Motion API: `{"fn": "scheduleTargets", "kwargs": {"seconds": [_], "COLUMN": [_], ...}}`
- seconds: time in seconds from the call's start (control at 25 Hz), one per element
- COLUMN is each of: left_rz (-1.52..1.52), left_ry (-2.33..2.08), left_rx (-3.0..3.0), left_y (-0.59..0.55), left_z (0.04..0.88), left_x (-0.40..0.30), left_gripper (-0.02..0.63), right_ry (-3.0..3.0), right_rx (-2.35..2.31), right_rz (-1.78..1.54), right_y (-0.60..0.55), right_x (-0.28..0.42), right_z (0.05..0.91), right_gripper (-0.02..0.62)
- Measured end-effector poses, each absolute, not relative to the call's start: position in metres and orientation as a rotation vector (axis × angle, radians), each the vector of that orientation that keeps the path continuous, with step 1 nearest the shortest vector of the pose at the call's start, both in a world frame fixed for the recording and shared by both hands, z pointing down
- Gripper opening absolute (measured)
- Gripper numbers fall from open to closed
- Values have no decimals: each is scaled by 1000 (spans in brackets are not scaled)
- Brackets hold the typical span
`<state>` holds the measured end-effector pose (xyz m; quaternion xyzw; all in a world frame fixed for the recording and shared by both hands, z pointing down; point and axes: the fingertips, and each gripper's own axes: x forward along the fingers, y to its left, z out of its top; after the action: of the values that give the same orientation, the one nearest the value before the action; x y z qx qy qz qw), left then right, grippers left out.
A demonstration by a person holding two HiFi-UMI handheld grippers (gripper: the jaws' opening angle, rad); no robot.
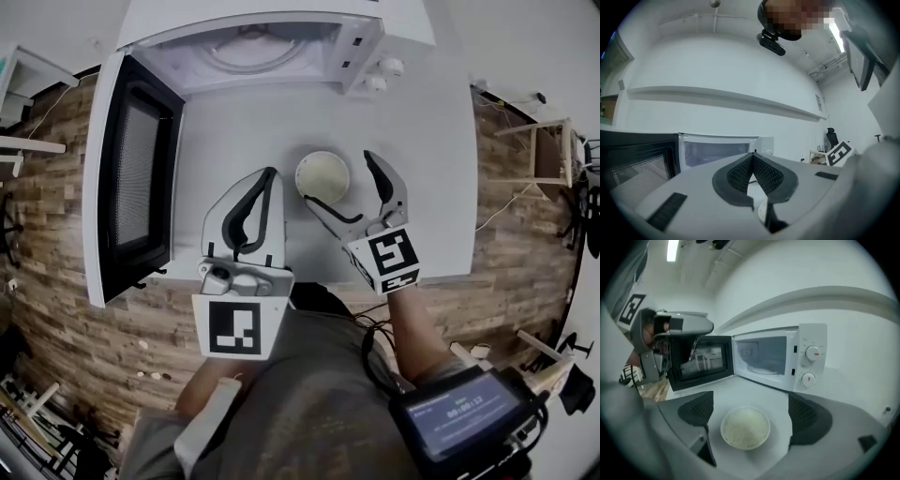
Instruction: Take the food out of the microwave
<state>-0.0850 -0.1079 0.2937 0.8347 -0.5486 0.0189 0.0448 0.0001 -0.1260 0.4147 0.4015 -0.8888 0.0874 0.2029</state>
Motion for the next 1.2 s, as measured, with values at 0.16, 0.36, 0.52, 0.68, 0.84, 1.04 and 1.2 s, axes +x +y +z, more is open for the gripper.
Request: {"fn": "scheduleTargets", "kwargs": {"seconds": [0.16,0.36,0.52,0.68,0.84,1.04,1.2], "left_rz": [44,41,75,112,68,53,37], "left_ry": [-1700,-1737,-1787,-1801,-1831,-1834,-1832], "left_rx": [2562,2606,2647,2668,2677,2665,2667], "left_y": [-110,-121,-127,-128,-136,-139,-142], "left_z": [272,246,227,214,201,201,198], "left_x": [-80,-80,-82,-83,-86,-88,-92], "left_gripper": [6,6,6,6,6,6,6], "right_ry": [-2604,-2666,-2683,-2692,-2710,-2714,-2713], "right_rx": [1228,1265,1323,1353,1370,1375,1382], "right_rz": [263,121,46,19,-31,-51,-57], "right_y": [-132,-145,-149,-146,-156,-157,-157], "right_x": [5,-8,-16,-20,-26,-30,-32], "right_z": [355,304,269,248,234,229,226], "right_gripper": [387,29,12,8,8,6,6]}}
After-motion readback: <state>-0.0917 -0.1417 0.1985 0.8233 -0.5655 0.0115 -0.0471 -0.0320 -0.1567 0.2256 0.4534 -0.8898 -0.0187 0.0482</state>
